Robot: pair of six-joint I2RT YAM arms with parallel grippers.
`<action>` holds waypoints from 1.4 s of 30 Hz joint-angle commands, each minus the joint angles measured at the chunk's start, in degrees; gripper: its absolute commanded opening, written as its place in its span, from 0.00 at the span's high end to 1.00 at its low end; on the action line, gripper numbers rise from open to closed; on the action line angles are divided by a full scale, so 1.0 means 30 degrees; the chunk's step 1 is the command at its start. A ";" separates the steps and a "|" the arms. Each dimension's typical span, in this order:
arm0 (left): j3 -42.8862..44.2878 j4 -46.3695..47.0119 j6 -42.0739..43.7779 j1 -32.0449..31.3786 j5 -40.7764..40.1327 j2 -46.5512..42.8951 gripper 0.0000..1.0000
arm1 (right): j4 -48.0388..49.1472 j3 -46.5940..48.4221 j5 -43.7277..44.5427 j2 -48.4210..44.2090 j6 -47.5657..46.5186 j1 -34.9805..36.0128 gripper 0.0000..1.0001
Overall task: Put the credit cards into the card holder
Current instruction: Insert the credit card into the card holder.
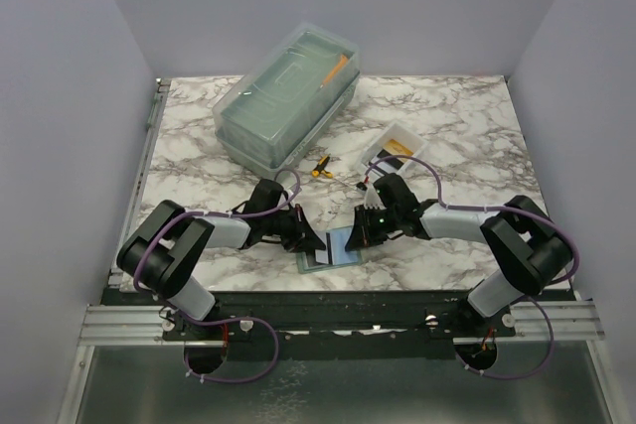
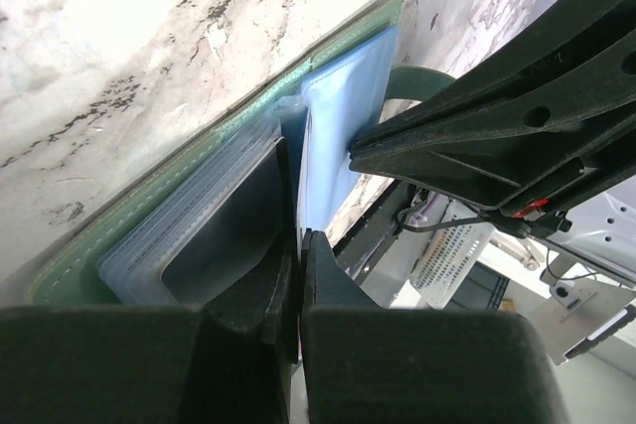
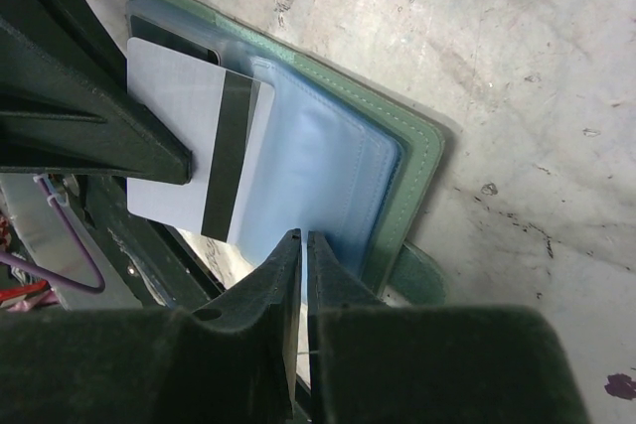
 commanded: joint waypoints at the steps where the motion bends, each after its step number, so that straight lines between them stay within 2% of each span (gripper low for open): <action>1: 0.0330 0.0393 0.1120 0.0015 -0.0369 0.0281 1.00 | -0.1178 -0.0264 0.1853 0.1063 -0.0670 0.0003 0.89; 7: 0.0461 0.0618 0.1281 -0.0113 -0.0631 0.0256 1.00 | -0.1093 -0.0250 0.1764 0.1168 -0.0610 0.0000 0.89; 20: -0.0210 0.3495 -0.0852 -0.0311 -0.1147 0.0676 1.00 | -0.0737 -0.0494 0.1819 0.0918 0.0174 0.0003 0.88; 25: -0.0450 0.4239 -0.1299 -0.0582 -0.1177 0.0984 1.00 | -0.1352 -0.0569 0.2889 0.0381 0.0975 0.0003 0.83; 37: -0.0553 0.4647 -0.1134 -0.1056 -0.1680 0.1495 1.00 | -0.4076 -0.0702 0.4316 -0.2540 0.1767 0.0003 0.60; 42: -0.0155 0.5013 -0.1085 -0.1310 -0.1799 0.2100 1.00 | -0.4730 -0.0439 0.4391 -0.3390 0.1900 -0.0012 0.58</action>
